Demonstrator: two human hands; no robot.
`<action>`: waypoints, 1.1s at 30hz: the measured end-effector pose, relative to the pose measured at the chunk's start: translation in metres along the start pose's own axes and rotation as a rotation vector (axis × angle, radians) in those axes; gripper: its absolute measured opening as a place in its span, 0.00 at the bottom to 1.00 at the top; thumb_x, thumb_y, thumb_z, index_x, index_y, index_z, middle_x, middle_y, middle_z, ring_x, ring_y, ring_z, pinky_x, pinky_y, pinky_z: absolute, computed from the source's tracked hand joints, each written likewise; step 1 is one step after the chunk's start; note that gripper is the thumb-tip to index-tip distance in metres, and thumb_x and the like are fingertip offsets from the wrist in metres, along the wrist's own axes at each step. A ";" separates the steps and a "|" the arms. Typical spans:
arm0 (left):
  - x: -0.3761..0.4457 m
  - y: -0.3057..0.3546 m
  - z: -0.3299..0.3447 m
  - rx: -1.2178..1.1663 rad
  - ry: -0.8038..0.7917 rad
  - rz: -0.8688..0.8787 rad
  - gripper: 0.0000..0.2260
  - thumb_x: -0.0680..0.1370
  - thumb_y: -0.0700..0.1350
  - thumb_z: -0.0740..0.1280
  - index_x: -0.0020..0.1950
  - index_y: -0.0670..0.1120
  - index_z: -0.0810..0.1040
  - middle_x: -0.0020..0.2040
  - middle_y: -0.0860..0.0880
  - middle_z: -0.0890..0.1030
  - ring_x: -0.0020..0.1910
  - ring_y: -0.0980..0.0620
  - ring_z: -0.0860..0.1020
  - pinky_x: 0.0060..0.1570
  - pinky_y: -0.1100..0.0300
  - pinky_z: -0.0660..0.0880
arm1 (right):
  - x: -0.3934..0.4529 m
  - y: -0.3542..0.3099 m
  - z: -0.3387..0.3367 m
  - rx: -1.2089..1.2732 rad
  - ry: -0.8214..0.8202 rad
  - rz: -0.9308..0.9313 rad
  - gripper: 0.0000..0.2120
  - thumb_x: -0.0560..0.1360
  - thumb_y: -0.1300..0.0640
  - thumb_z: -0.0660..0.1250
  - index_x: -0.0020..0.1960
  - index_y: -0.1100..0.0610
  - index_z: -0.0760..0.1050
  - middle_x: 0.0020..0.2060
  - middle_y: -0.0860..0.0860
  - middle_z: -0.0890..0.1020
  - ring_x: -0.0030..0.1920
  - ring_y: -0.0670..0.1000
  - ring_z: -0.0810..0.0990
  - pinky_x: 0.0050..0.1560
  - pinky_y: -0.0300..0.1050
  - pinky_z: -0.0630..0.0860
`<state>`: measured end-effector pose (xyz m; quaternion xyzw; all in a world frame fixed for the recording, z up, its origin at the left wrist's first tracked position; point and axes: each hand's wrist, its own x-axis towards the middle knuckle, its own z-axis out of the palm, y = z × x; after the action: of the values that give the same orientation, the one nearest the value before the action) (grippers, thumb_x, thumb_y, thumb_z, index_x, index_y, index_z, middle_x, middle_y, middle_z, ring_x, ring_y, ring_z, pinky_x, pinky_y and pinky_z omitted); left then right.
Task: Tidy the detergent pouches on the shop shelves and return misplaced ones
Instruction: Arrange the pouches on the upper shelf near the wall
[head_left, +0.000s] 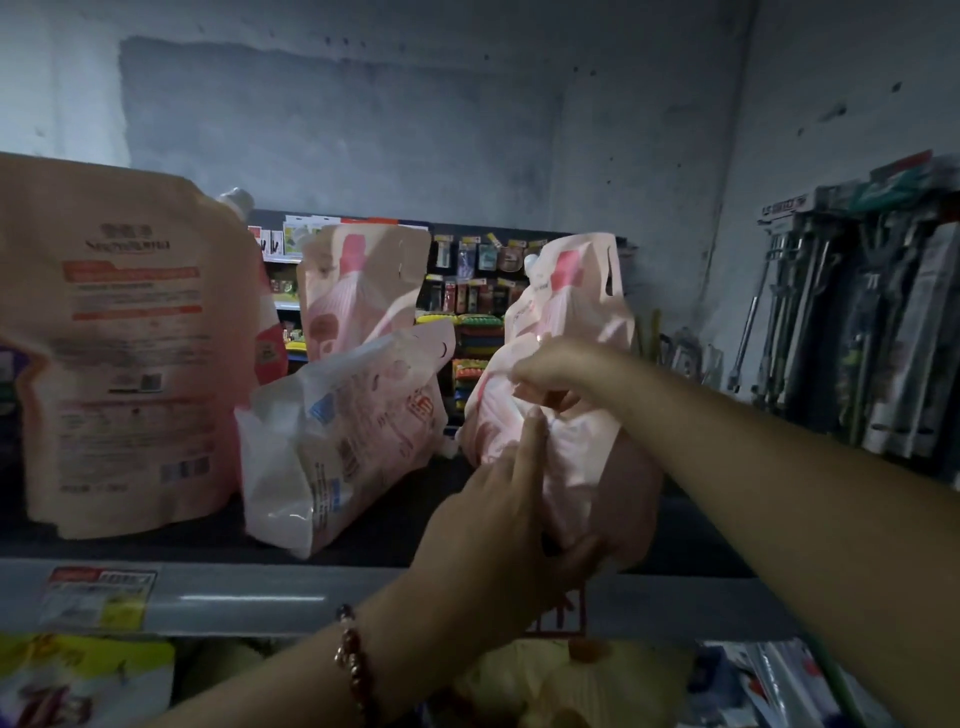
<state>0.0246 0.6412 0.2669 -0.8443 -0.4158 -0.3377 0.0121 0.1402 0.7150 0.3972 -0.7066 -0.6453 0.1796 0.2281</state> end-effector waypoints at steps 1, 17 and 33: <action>0.000 0.000 0.001 -0.020 0.001 -0.005 0.50 0.74 0.69 0.64 0.79 0.55 0.30 0.76 0.55 0.64 0.70 0.54 0.66 0.63 0.55 0.71 | 0.002 0.004 0.002 0.020 0.021 -0.023 0.12 0.79 0.59 0.65 0.61 0.62 0.75 0.36 0.52 0.77 0.34 0.50 0.78 0.35 0.44 0.77; -0.002 -0.003 0.006 -0.270 -0.081 0.014 0.45 0.72 0.68 0.67 0.67 0.78 0.29 0.77 0.61 0.30 0.77 0.57 0.33 0.75 0.57 0.50 | -0.005 0.016 -0.019 0.439 0.252 -0.076 0.04 0.74 0.63 0.70 0.43 0.59 0.75 0.29 0.54 0.77 0.26 0.50 0.75 0.31 0.42 0.78; 0.035 0.010 0.001 -1.287 -0.169 -0.426 0.45 0.65 0.66 0.76 0.74 0.72 0.53 0.69 0.50 0.75 0.60 0.45 0.80 0.51 0.47 0.81 | -0.051 0.027 -0.058 0.408 0.591 -0.470 0.12 0.71 0.58 0.74 0.37 0.54 0.71 0.34 0.50 0.78 0.40 0.52 0.79 0.49 0.53 0.79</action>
<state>0.0476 0.6592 0.2888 -0.6067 -0.2888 -0.4457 -0.5915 0.1892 0.6579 0.4281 -0.5020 -0.6468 0.0363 0.5731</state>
